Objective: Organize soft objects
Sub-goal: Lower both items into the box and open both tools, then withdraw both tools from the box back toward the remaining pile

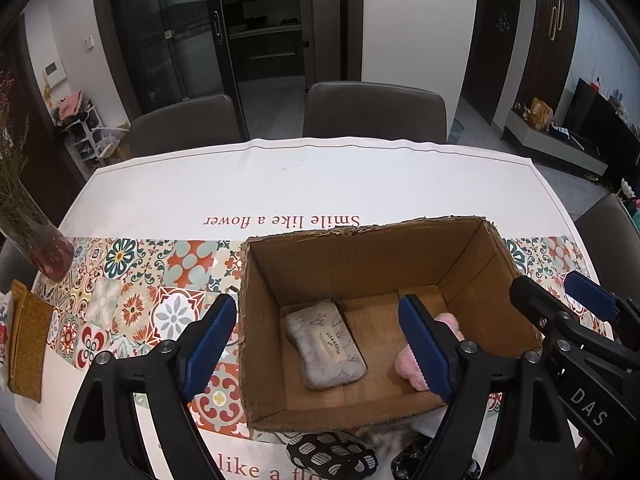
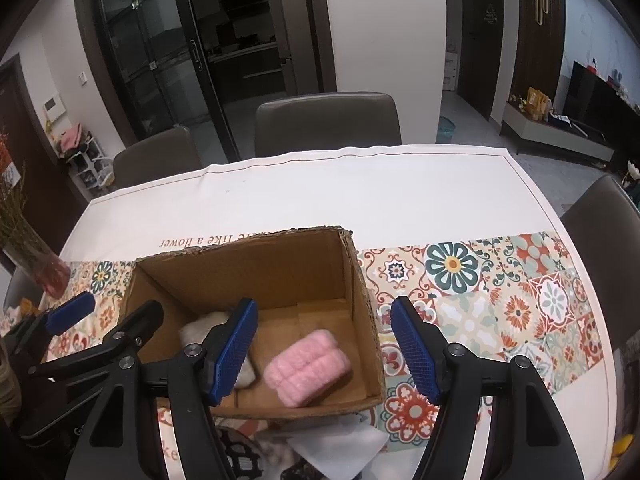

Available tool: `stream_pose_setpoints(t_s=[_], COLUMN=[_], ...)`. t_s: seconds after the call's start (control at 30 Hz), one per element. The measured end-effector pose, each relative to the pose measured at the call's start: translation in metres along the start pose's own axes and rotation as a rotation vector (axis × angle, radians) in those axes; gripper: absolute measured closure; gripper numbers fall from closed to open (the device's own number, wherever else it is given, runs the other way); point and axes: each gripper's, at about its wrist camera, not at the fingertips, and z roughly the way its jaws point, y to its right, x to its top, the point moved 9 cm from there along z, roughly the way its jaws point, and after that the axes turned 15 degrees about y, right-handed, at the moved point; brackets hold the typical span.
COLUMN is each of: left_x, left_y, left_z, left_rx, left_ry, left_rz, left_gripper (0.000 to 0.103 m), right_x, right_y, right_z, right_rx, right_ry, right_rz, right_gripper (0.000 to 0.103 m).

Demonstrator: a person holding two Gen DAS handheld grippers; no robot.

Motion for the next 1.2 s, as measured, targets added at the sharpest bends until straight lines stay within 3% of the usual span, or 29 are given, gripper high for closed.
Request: stream_pose_setpoints(t_s=[0.57, 0.7, 1.2], left_x=[-0.009, -0.012, -0.035], left_y=[0.000, 0.001, 0.006], left_z=[-0.034, -0.044, -0.072], left_rx=[0.029, 0.036, 0.041], left_ry=[0.028, 0.038, 0.060], left_rz=[0.017, 0.027, 0.038], left_gripper=[0.013, 0.009, 0.004], right_x=[-0.007, -0.011, -0.030], right_y=[0.002, 0.009, 0.026], right_z=[-0.028, -0.038, -0.072], right_rx=[-0.002, -0.019, -0.061], right_ry=[0.015, 0.020, 0.038], right_rz=[0.005, 0.016, 0.045], right_gripper=[0.033, 0.024, 0.024])
